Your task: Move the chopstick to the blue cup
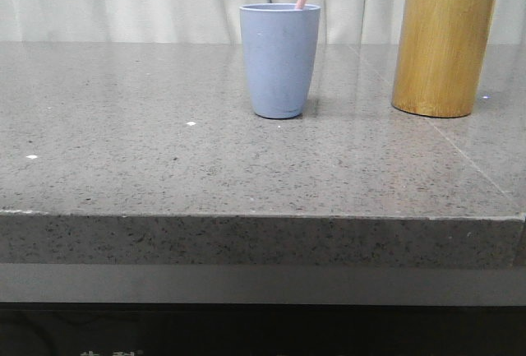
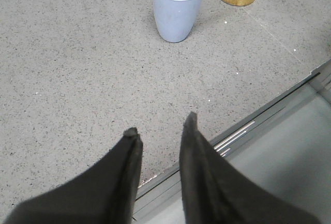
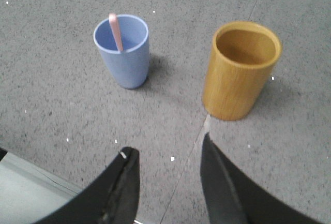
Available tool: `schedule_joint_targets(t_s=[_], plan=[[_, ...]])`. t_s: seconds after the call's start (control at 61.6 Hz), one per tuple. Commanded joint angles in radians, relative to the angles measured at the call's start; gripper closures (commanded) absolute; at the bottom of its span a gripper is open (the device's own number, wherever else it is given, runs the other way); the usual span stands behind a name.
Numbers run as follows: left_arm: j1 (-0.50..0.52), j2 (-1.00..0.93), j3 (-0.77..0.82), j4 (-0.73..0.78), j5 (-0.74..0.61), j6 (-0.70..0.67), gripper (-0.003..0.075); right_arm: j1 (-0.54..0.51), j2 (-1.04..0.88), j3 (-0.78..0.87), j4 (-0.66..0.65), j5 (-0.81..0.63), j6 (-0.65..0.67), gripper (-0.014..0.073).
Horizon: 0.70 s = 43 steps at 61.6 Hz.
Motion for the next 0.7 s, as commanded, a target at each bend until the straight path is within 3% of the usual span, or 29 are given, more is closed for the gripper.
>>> schedule_joint_targets(t_s=[0.0,0.406,0.536,0.682], plan=[[-0.006,-0.006,-0.024,-0.011,-0.07,-0.008,0.0533,-0.001,-0.084,0.064,-0.011,-0.096,0.003,0.0274],[-0.006,-0.006,-0.024,-0.011,-0.07,-0.008,0.0533,-0.001,-0.26,0.241,-0.011,-0.114,0.003,0.0296],[-0.006,-0.006,-0.024,-0.011,-0.07,-0.008,0.0561,-0.001,-0.26,0.241,-0.011,-0.119,0.003,0.045],[-0.006,-0.006,-0.024,-0.011,-0.07,-0.008,0.0704,-0.001,-0.26,0.241,-0.011,-0.126,0.003,0.0648]])
